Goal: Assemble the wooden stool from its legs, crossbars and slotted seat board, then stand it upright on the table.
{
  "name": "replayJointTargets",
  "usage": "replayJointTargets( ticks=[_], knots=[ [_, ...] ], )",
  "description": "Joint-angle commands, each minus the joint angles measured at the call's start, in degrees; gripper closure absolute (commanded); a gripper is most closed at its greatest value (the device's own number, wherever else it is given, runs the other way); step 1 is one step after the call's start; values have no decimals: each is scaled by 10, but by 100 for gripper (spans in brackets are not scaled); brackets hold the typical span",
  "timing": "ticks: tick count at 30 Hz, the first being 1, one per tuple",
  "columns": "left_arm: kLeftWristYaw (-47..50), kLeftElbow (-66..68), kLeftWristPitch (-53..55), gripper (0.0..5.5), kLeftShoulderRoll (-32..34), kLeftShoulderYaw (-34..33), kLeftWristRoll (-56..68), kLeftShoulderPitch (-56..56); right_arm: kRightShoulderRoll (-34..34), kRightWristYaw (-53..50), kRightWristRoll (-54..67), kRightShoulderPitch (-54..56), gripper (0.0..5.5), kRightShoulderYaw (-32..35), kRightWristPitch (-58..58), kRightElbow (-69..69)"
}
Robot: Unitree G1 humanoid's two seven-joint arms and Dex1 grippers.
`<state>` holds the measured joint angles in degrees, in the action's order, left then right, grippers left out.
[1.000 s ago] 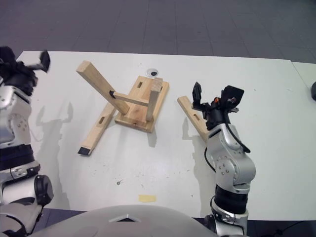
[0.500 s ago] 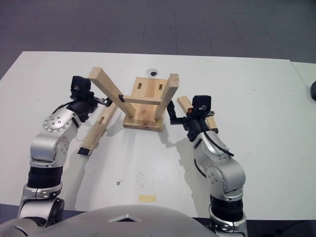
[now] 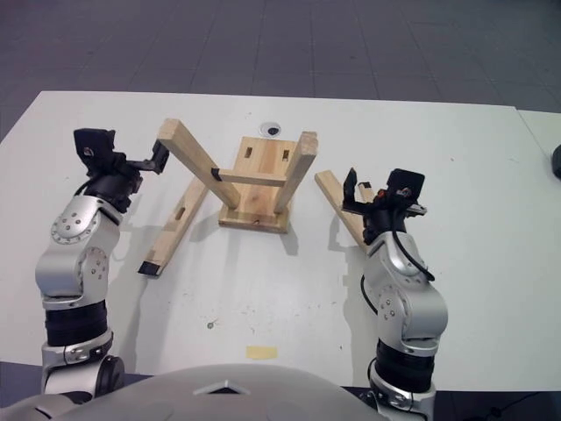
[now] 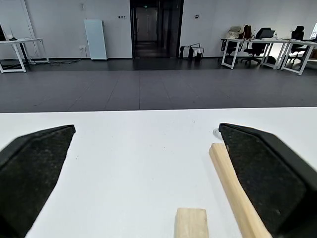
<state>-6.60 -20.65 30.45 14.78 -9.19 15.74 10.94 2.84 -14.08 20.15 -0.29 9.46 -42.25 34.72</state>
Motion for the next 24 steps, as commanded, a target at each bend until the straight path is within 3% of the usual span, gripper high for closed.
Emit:
replayJointTargets(
  ticks=[1, 3, 6, 21, 24],
  knots=[
    [-27, -41, 36, 10, -24, 95, 5, -3, -32, 43, 36, 37, 12, -87, -28, 22],
    [-37, -55, 50, 10, -34, 139, 8, -18, -19, 72, 31, 50, 12, -135, -34, 33],
    [-35, -55, 59, 10, -43, 153, 4, -42, -20, 75, 32, 57, 12, -126, -37, 27],
    [-31, 13, 27, 10, -22, 79, -21, -22, 4, 78, -9, 37, 12, -63, -28, 3],
    [-23, 4, 26, 10, -12, 52, -25, -14, 23, 133, 16, 40, 12, -88, -31, 15]
  ],
)
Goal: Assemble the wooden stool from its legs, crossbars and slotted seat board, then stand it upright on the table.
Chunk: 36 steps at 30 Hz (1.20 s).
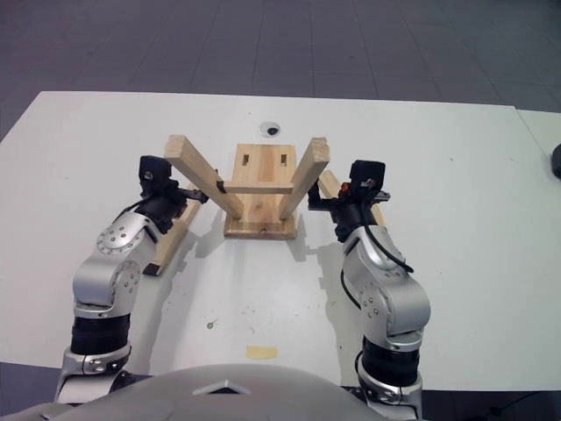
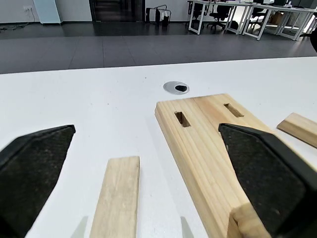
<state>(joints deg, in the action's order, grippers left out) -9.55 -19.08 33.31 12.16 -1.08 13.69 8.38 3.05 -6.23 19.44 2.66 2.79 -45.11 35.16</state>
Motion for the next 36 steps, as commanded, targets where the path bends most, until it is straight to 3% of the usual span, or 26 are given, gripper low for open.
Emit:
replayJointTargets(
  ticks=[1, 4, 7, 14, 19, 24, 27, 31, 36],
  knots=[
    [16, -3, -5, 10, 19, -51, -4, 23, 37, 90, 45, 6, 12, -42, -18, 27],
    [46, 62, -36, 10, 58, -130, -17, 80, 90, 188, 109, -15, 12, -89, -52, 80],
    [54, 125, -61, 10, 98, -176, -24, 118, 105, 231, 155, -16, 12, -96, -58, 100],
    [36, 102, -56, 10, 100, -178, -16, 73, 122, 226, 135, -6, 12, -73, -25, 55],
    [-86, -10, 40, 10, 100, -217, 182, 24, 123, 196, 99, -10, 12, -53, -10, 18],
    [-132, 6, 80, 10, 140, -271, 285, 43, 119, 193, 98, -11, 12, -43, -7, 10],
    [-134, 12, 73, 10, 153, -246, 269, 44, 120, 191, 90, -10, 12, -43, -5, 3],
    [-121, 14, 51, 10, 125, -149, 210, 47, 121, 187, 73, -7, 12, -54, 2, -5],
    [-104, 127, -30, 10, 98, -88, 121, 95, 119, 188, 54, 4, 12, -66, 8, -20]
  ],
)
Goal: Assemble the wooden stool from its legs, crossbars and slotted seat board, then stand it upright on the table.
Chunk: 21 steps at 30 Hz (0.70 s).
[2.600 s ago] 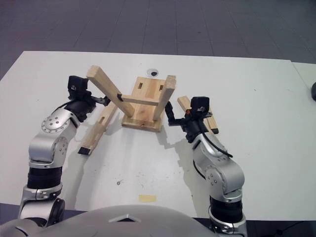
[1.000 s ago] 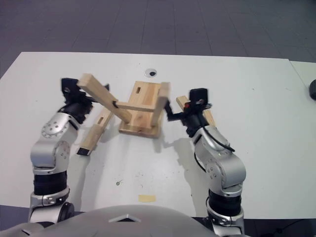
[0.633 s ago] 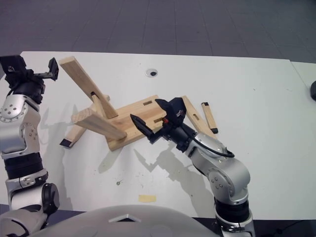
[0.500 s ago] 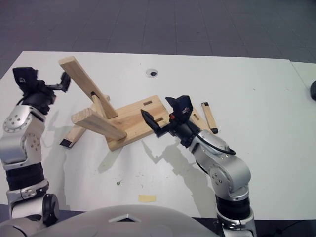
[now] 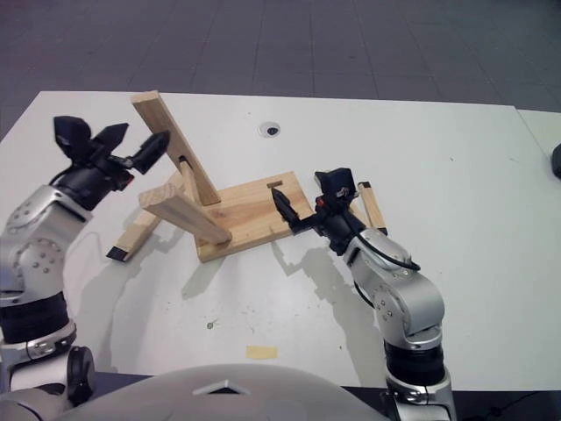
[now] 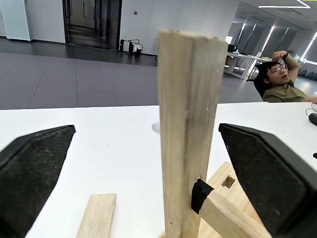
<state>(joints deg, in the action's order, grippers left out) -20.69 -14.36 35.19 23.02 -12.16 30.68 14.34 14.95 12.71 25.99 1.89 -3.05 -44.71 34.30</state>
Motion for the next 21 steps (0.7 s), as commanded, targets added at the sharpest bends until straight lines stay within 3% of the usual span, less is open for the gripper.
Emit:
replayJointTargets(
  ticks=[1, 11, 17, 21],
  knots=[
    [6, 116, -68, 10, -10, 30, -66, 51, 0, -2, -13, 12, 12, -6, 5, -13],
    [-127, 402, -209, 10, -48, 123, -147, 286, 2, 9, -46, 20, 12, -36, 20, -46],
    [-241, 436, -233, 10, -47, 176, -169, 313, -1, 14, -54, 20, 12, -40, 28, -61],
    [-256, 485, -265, 10, -36, 177, -194, 335, 0, 12, -62, 24, 12, -32, 32, -75]
  ],
)
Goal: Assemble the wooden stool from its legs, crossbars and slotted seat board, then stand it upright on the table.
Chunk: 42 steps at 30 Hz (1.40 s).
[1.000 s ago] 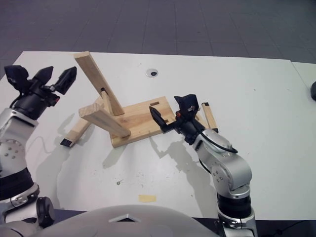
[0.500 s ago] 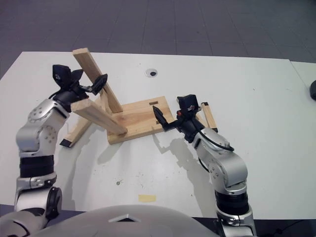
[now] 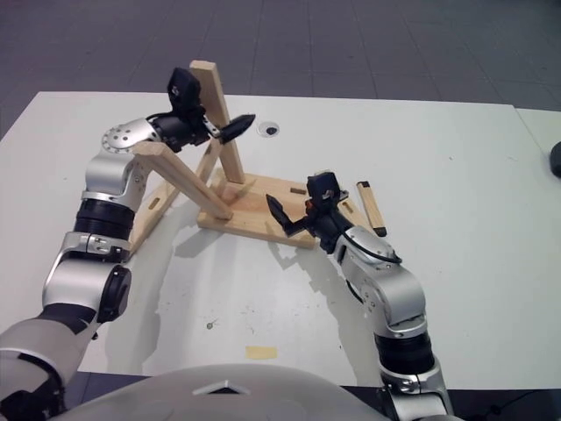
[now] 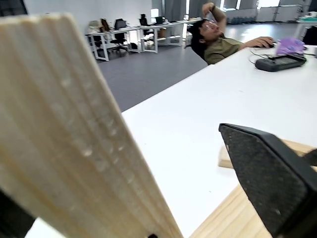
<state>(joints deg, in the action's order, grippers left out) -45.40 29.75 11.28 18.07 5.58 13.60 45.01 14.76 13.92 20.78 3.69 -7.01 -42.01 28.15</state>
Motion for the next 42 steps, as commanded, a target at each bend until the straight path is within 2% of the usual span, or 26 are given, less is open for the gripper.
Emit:
replayJointTargets(
  ticks=[1, 5, 8, 10, 13, 17, 21, 24, 27, 32, 36, 39, 42],
  knots=[
    [-5, 51, -28, 10, 16, -11, -21, 36, 4, -2, -15, 6, 12, 8, 7, -19],
    [108, 11, 7, 10, 10, -123, 44, 78, 32, -13, -75, -8, 12, -8, 33, -43],
    [176, -116, 70, 10, 3, -178, 96, 60, 44, -25, -123, -5, 12, -18, 59, -61],
    [208, -232, 131, 10, 6, -192, 129, 21, 55, -26, -148, -2, 12, -23, 67, -71],
    [201, -401, 223, 10, 41, -192, 188, -62, 85, -7, -169, -16, 12, -35, 60, -71],
    [196, -554, 311, 10, 92, -208, 247, -170, 116, 9, -190, -45, 12, -48, 44, -63],
    [216, -642, 370, 10, 114, -238, 298, -254, 149, 44, -192, -85, 12, -71, 12, -25],
    [227, -665, 396, 10, 126, -258, 329, -283, 163, 76, -176, -99, 12, -84, -14, 16],
    [221, -684, 405, 10, 141, -250, 349, -299, 159, 94, -157, -97, 12, -92, -40, 52],
    [243, -617, 345, 10, 148, -184, 236, -299, 140, 106, -130, -93, 12, -106, -55, 79],
    [310, -500, 274, 10, 84, -129, 137, -242, 136, 127, -102, -99, 12, -108, -57, 88],
    [344, -451, 248, 10, 21, -106, 116, -201, 143, 135, -93, -95, 12, -99, -57, 83],
    [345, -425, 229, 10, -8, -104, 111, -182, 145, 142, -83, -88, 12, -88, -55, 82]
  ],
)
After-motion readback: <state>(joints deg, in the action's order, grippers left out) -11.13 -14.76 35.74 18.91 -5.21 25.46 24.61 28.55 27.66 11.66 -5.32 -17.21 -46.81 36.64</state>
